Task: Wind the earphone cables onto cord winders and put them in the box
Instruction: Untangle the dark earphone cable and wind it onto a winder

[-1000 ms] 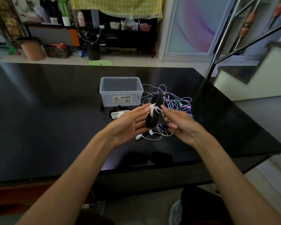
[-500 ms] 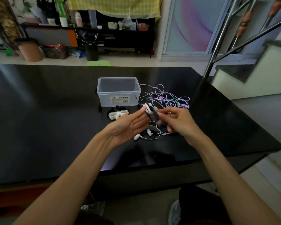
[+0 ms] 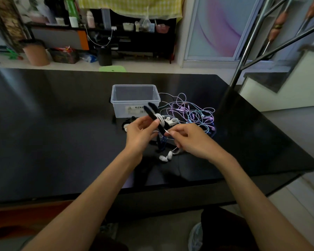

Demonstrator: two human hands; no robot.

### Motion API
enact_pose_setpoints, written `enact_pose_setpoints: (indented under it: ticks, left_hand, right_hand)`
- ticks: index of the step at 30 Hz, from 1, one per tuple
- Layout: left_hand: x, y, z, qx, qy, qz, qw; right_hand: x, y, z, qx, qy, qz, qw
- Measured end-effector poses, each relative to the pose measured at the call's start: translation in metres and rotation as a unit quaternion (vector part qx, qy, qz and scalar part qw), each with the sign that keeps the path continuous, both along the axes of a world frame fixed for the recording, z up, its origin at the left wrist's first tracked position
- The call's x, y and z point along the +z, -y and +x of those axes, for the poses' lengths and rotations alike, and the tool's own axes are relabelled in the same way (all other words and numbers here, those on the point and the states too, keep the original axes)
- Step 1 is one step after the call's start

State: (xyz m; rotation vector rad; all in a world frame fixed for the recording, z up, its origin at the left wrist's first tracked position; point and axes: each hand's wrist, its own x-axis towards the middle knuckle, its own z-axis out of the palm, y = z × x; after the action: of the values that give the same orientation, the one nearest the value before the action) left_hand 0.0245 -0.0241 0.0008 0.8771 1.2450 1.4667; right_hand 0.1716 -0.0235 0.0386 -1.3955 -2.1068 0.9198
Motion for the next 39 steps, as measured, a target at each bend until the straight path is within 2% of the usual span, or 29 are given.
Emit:
enact_pose_setpoints:
  ticks: [3, 6, 10, 12, 17, 23, 25, 28, 30, 33, 35, 39]
  left_hand:
    - [0.006, 0.002, 0.001, -0.064, -0.078, -0.002, 0.995]
    - [0.014, 0.002, -0.003, -0.150, -0.089, -0.060, 0.983]
    - [0.013, 0.006, -0.011, -0.300, -0.160, -0.112, 0.934]
    - [0.013, 0.009, -0.012, -0.354, -0.183, -0.120, 0.909]
    - [0.008, 0.009, -0.012, -0.452, -0.194, -0.141, 0.859]
    - [0.017, 0.015, -0.019, -0.534, -0.129, -0.130, 0.826]
    - [0.019, 0.018, -0.021, -0.537, -0.086, -0.107, 0.832]
    - [0.022, 0.016, -0.019, -0.479, -0.007, -0.075, 0.874]
    - [0.021, 0.010, -0.015, -0.406, 0.057, -0.073, 0.909]
    - [0.014, 0.001, -0.007, -0.288, 0.121, -0.084, 0.946]
    - [0.010, -0.002, -0.002, -0.237, 0.120, -0.099, 0.959]
    - [0.003, -0.001, 0.002, -0.188, 0.148, -0.117, 0.964]
  right_hand:
    - [0.005, -0.001, 0.009, 0.032, 0.041, 0.055, 0.997]
    - [0.012, -0.002, 0.023, 0.043, 0.031, 0.069, 0.996]
    - [0.013, -0.007, 0.039, 0.004, 0.088, 0.141, 0.986]
    - [0.016, -0.005, 0.040, 0.002, 0.118, 0.144, 0.983]
    - [0.014, -0.006, 0.048, 0.089, 0.066, 0.027, 0.993]
    - [0.009, -0.013, 0.064, 0.090, -0.022, -0.106, 0.990]
    - [0.006, -0.013, 0.067, 0.102, -0.034, -0.153, 0.982]
    - [-0.001, -0.011, 0.060, 0.093, -0.048, -0.169, 0.980]
    - [-0.004, -0.011, 0.050, 0.042, -0.067, -0.139, 0.987]
    - [-0.011, -0.016, 0.032, -0.034, -0.075, -0.036, 0.996]
    - [-0.019, -0.019, 0.024, -0.052, -0.017, 0.020, 0.998]
    - [-0.024, -0.012, 0.017, -0.031, 0.051, 0.041, 0.997]
